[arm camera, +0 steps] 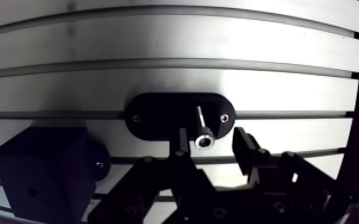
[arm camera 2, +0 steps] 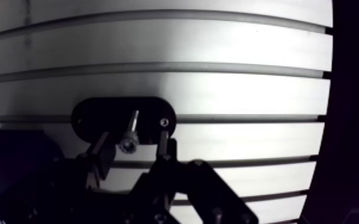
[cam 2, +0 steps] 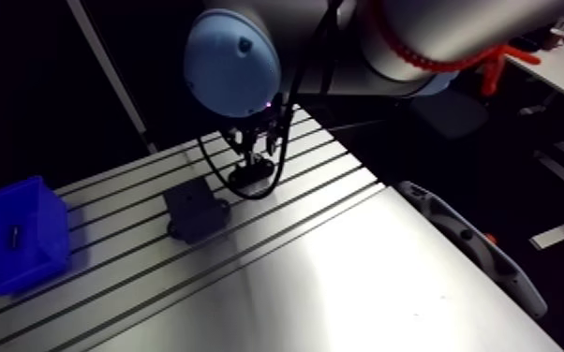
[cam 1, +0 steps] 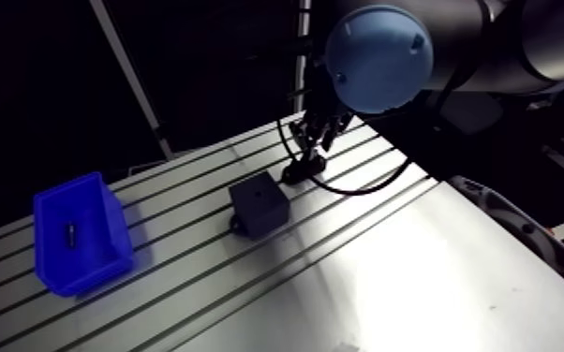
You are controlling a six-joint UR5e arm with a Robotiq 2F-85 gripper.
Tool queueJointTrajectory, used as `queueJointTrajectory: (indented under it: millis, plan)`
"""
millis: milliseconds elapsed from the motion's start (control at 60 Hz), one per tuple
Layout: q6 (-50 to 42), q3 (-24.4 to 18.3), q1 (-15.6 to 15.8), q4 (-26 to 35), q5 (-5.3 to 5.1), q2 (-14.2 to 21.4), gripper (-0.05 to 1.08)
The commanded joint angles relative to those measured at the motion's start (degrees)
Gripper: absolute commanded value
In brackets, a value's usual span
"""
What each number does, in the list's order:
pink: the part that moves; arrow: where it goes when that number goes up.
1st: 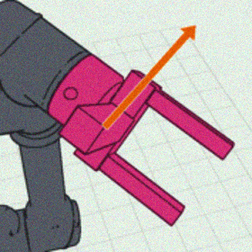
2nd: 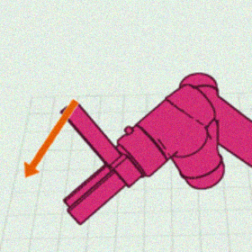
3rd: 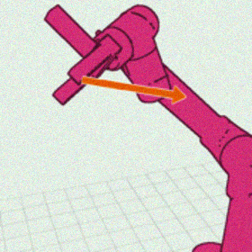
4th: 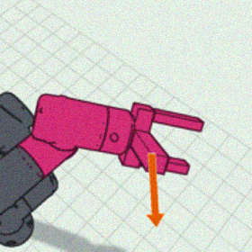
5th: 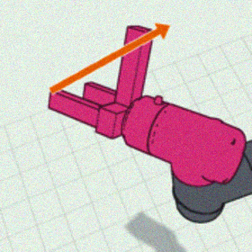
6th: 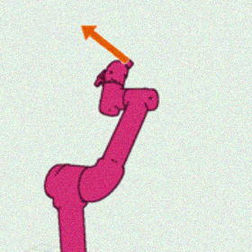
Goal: Pick up the M10 bolt and insert it into the hole until fully seated.
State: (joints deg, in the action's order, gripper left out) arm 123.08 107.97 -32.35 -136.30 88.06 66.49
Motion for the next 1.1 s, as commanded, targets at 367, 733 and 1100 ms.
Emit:
queueJointTrajectory:
  millis: [367,733,1100]
  plan:
    - [-0.1,0.1,0.3,0.0,-0.04,0.2,0.53]
    - [-0.2,0.1,0.3,0.1,-0.13,0.2,0.57]
    - [-0.3,0.1,0.3,0.1,-0.04,0.2,0.63]
